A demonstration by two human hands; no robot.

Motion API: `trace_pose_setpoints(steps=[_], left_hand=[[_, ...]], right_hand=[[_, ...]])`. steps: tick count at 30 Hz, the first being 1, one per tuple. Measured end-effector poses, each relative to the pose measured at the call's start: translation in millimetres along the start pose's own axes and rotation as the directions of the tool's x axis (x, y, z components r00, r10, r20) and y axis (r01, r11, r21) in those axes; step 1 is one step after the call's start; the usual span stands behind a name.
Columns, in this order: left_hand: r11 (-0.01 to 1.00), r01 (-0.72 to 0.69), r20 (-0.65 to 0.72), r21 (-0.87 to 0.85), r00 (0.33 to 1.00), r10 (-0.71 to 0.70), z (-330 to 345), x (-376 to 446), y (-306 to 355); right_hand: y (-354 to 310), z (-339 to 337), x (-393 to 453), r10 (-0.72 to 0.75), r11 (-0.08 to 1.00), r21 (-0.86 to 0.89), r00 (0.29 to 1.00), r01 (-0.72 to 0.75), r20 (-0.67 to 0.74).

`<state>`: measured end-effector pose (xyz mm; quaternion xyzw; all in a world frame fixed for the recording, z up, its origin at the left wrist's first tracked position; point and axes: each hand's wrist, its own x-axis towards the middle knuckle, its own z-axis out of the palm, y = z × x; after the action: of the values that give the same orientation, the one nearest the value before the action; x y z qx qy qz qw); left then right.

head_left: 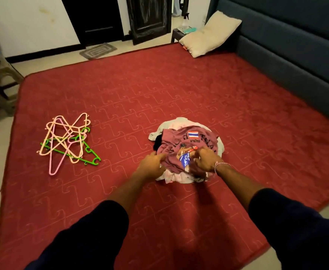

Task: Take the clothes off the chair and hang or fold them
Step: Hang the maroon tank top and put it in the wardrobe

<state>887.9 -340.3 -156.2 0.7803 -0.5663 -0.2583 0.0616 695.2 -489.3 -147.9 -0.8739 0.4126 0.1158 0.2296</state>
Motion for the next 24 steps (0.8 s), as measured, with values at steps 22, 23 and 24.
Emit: trace_pose_setpoints(steps=[22, 23, 24], left_hand=[[0.589, 0.169, -0.036, -0.79, 0.947, -0.32, 19, 104, 26], [0.565, 0.18, -0.008, -0.805, 0.949, -0.314, 18, 103, 28], [0.549, 0.203, 0.03, -0.811, 0.951, -0.307, 20, 103, 28]], right_hand=[[29, 4, 66, 0.093, 0.996, 0.045, 0.912, -0.082, -0.399], [28, 3, 65, 0.07, 0.997, 0.061, 0.914, -0.05, -0.4], [28, 2, 64, 0.039, 0.997, 0.07, 0.921, -0.013, -0.387]])
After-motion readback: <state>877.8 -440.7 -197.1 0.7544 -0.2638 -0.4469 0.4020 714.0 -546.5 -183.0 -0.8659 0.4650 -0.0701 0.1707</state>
